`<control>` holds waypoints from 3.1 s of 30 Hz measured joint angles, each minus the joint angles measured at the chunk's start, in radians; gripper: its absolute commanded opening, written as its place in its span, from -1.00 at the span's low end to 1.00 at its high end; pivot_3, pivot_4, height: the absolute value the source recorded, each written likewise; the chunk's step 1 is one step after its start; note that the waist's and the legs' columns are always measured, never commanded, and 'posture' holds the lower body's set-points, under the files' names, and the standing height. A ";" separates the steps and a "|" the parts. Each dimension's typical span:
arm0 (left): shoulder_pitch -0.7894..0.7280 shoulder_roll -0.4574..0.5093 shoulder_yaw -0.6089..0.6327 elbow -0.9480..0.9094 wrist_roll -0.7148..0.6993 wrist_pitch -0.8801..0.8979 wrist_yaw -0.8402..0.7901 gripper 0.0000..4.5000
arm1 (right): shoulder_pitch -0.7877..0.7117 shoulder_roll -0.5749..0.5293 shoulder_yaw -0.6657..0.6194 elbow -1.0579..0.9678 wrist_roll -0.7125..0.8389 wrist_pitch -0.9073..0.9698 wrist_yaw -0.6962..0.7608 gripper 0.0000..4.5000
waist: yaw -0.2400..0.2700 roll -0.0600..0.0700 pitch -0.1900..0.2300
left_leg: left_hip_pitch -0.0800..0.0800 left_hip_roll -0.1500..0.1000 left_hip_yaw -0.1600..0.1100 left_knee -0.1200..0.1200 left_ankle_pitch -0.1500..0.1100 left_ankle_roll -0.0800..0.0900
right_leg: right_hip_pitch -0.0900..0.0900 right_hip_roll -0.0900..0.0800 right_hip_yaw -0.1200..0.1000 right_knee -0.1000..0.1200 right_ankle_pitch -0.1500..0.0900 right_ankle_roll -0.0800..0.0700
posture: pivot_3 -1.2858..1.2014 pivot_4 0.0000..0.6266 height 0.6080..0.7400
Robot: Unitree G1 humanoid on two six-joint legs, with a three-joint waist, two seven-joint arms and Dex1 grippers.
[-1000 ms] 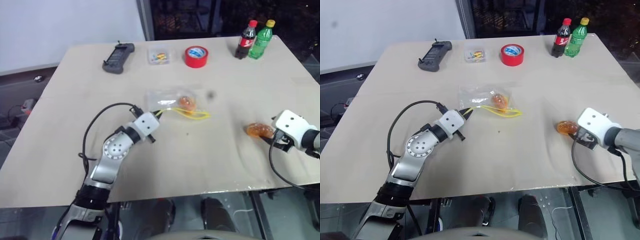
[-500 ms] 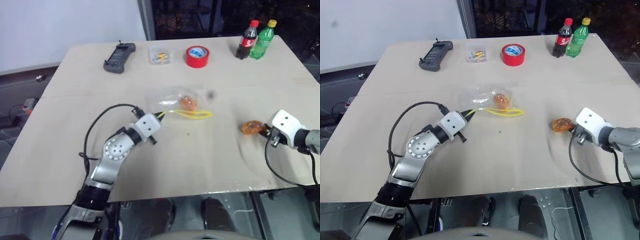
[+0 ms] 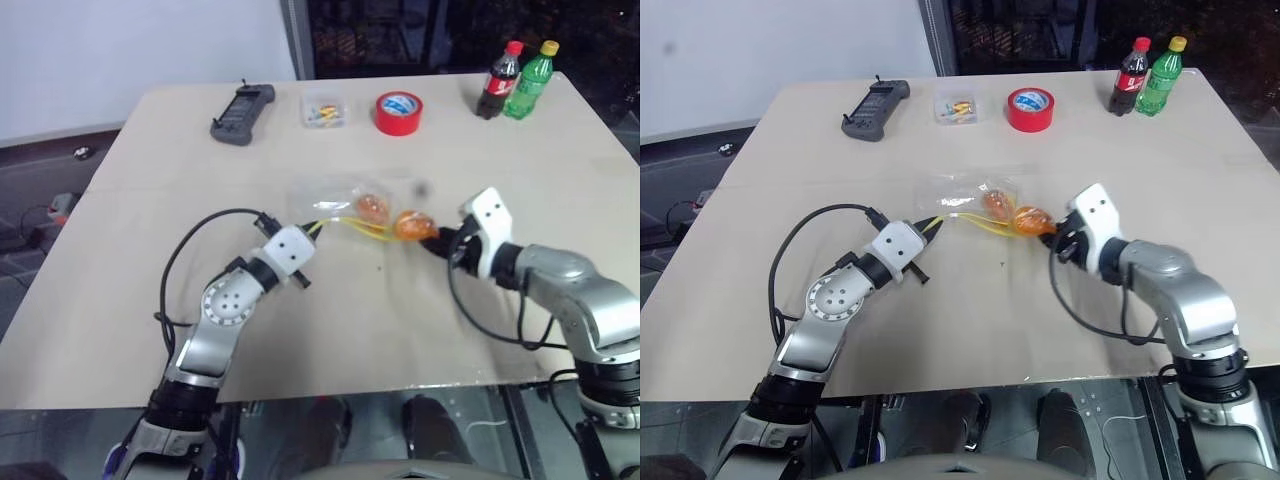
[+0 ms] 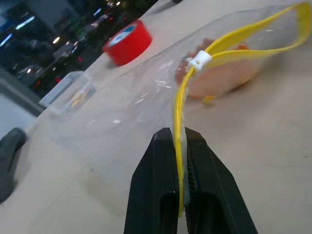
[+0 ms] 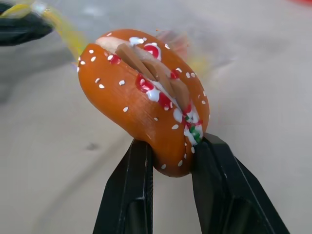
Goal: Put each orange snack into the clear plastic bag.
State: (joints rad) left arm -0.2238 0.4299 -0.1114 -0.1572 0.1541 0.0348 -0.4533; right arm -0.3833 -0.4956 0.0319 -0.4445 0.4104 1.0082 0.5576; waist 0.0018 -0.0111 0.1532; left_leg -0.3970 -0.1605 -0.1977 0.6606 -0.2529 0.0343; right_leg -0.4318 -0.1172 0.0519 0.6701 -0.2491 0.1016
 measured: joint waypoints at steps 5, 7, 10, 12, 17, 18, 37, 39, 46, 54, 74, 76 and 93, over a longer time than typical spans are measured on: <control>0.007 0.002 -0.001 -0.042 0.000 0.026 -0.001 -1.00 | -0.014 0.039 0.012 -0.042 0.031 0.085 -0.045 -0.50 | 0.000 0.000 0.000 | 0.000 0.001 0.000 0.000 0.000 0.000 | 0.000 0.001 0.000 0.000 0.000 0.000 | 0.03 -0.52 1.00; 0.013 0.007 -0.007 -0.057 0.001 0.026 -0.005 -1.00 | -0.039 0.065 0.032 -0.022 0.026 0.098 -0.071 -0.50 | -0.006 0.000 0.000 | 0.001 0.001 0.000 0.000 0.000 0.000 | 0.000 0.001 0.000 0.001 0.000 0.000 | 0.03 -0.52 1.00; 0.020 0.012 -0.010 -0.075 0.000 0.023 -0.011 -1.00 | -0.075 0.102 0.075 0.031 0.013 0.102 -0.098 -0.50 | -0.013 0.000 0.000 | 0.001 0.001 0.001 0.000 0.000 0.000 | 0.000 0.001 0.001 0.001 0.000 0.000 | 0.03 -0.52 1.00; 0.027 0.018 -0.014 -0.083 0.001 0.020 -0.019 -1.00 | -0.087 0.116 0.088 0.064 0.004 0.101 -0.108 -0.50 | -0.014 0.000 0.000 | 0.001 0.001 0.001 0.000 0.000 0.000 | 0.000 0.001 0.001 0.001 0.000 0.000 | 0.03 -0.52 1.00; 0.057 0.035 -0.018 -0.105 0.003 0.004 -0.036 -1.00 | -0.131 0.185 0.080 0.175 -0.013 0.089 -0.139 -0.50 | -0.019 0.000 0.000 | 0.001 0.001 0.001 -0.001 0.000 0.000 | 0.000 0.001 0.001 0.001 0.000 0.000 | 0.03 -0.52 1.00; 0.063 0.037 -0.019 -0.109 0.002 0.001 -0.043 -1.00 | -0.139 0.209 0.070 0.202 -0.012 0.086 -0.151 -0.50 | -0.019 0.001 0.000 | 0.001 0.001 0.000 -0.001 0.000 0.000 | 0.000 0.002 0.001 0.001 0.000 0.000 | 0.03 -0.52 1.00; 0.107 0.053 -0.015 -0.116 -0.022 0.010 -0.075 -1.00 | -0.214 0.422 -0.020 0.352 -0.031 0.041 -0.283 -0.50 | -0.036 0.001 -0.001 | 0.002 0.001 0.001 -0.001 0.000 0.000 | -0.001 0.002 0.001 0.002 0.000 -0.001 | 0.03 -0.52 1.00; 0.107 0.055 -0.013 -0.116 -0.027 0.012 -0.078 -1.00 | -0.227 0.425 -0.055 0.352 -0.014 0.052 -0.292 -0.50 | -0.036 0.001 -0.001 | 0.001 0.000 0.000 -0.001 0.000 0.000 | -0.001 0.002 0.001 0.002 0.000 -0.001 | 0.03 -0.52 1.00; 0.109 0.062 -0.007 -0.116 -0.039 0.020 -0.087 -1.00 | -0.235 0.467 -0.147 0.335 0.002 0.102 -0.375 -0.50 | -0.046 0.002 -0.001 | 0.002 0.001 0.001 -0.002 0.000 0.000 | -0.002 0.003 0.002 0.003 0.000 -0.001 | 0.03 -0.52 1.00; 0.109 0.051 -0.007 -0.128 -0.050 0.042 -0.088 -1.00 | -0.214 0.546 -0.128 0.283 0.041 0.170 -0.415 -0.50 | -0.040 0.002 -0.001 | 0.002 0.000 0.001 -0.002 0.000 0.000 | -0.002 0.002 0.002 0.002 0.000 -0.001 | 0.03 -0.52 1.00; 0.096 0.023 0.024 -0.185 -0.158 0.176 -0.095 -1.00 | -0.130 0.409 0.144 0.269 -0.224 -0.135 -0.370 -0.50 | -0.041 0.002 -0.001 | 0.002 0.002 0.001 -0.002 0.000 0.000 | -0.002 0.004 0.003 0.002 0.000 -0.001 | 0.03 -0.52 1.00; 0.096 0.024 0.024 -0.185 -0.158 0.177 -0.095 -1.00 | -0.130 0.483 0.051 0.266 -0.147 -0.045 -0.376 -0.50 | -0.040 0.002 -0.001 | 0.002 0.002 0.001 -0.002 0.000 0.000 | -0.002 0.004 0.003 0.002 0.000 -0.001 | 0.03 -0.52 1.00; 0.109 0.045 0.001 -0.187 -0.154 0.168 -0.123 -1.00 | -0.190 0.634 -0.170 0.262 0.085 0.205 -0.402 -0.50 | -0.040 0.003 -0.001 | 0.003 0.002 0.002 -0.003 0.000 0.000 | -0.001 0.004 0.003 0.001 0.001 -0.002 | 0.03 -0.52 1.00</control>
State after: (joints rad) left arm -0.1150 0.4747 -0.1107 -0.3446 0.0003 0.2029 -0.5762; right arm -0.5735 0.1379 -0.1377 -0.1828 0.4955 1.2136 0.1551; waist -0.0384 -0.0083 0.1519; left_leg -0.3937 -0.1580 -0.1958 0.6579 -0.2529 0.0341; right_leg -0.4326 -0.1127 0.0552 0.6714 -0.2482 0.1000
